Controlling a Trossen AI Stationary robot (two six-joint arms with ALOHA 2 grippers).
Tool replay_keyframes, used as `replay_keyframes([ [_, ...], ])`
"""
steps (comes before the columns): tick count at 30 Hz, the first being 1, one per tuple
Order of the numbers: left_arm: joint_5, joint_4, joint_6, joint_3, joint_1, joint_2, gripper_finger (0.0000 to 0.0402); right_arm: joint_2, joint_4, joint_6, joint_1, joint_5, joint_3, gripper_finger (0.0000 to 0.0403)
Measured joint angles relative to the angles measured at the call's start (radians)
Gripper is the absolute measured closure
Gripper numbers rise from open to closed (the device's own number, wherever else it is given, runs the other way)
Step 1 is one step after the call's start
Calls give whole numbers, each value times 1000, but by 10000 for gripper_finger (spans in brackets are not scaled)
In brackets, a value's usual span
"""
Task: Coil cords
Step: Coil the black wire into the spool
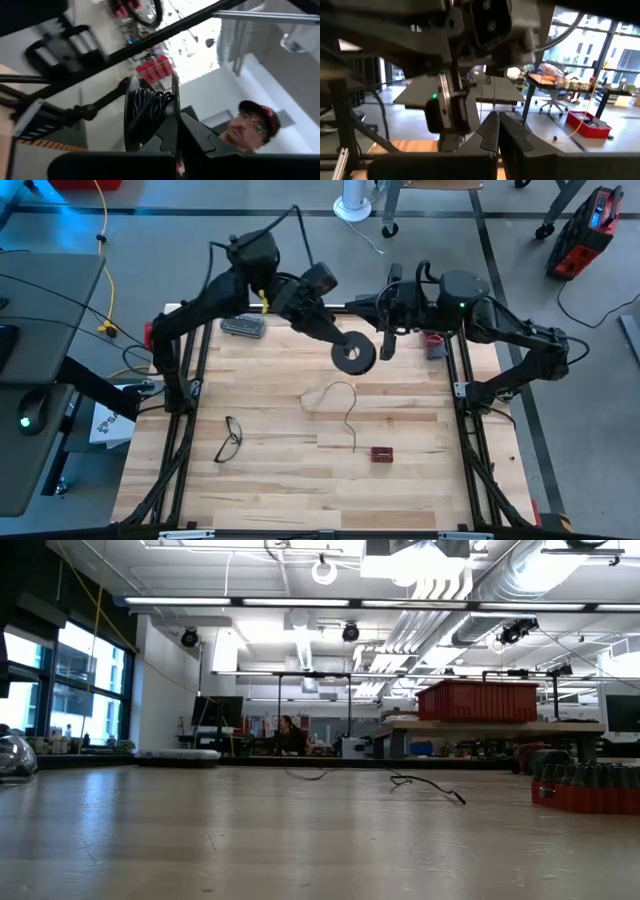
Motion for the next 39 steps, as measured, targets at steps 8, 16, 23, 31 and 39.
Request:
replay_keyframes([
  [8, 23, 77, -6, 0, 25, -10, 401, -62, -90, 6, 1, 41, 0, 403],
  [16, -49, 194, 38, 1, 84, -64, 401, -57, -88, 95, 26, -42, 1, 360],
  [23, -69, 303, 57, 1, 131, -95, 401, 45, -11, 143, 50, -22, 0, 239],
  [31, -77, 337, 95, 2, 143, -104, 401, 143, 77, 131, 44, 116, -1, 202],
  [39, -61, 346, 107, 1, 143, -104, 401, 195, 159, 158, 39, 114, 0, 202],
])
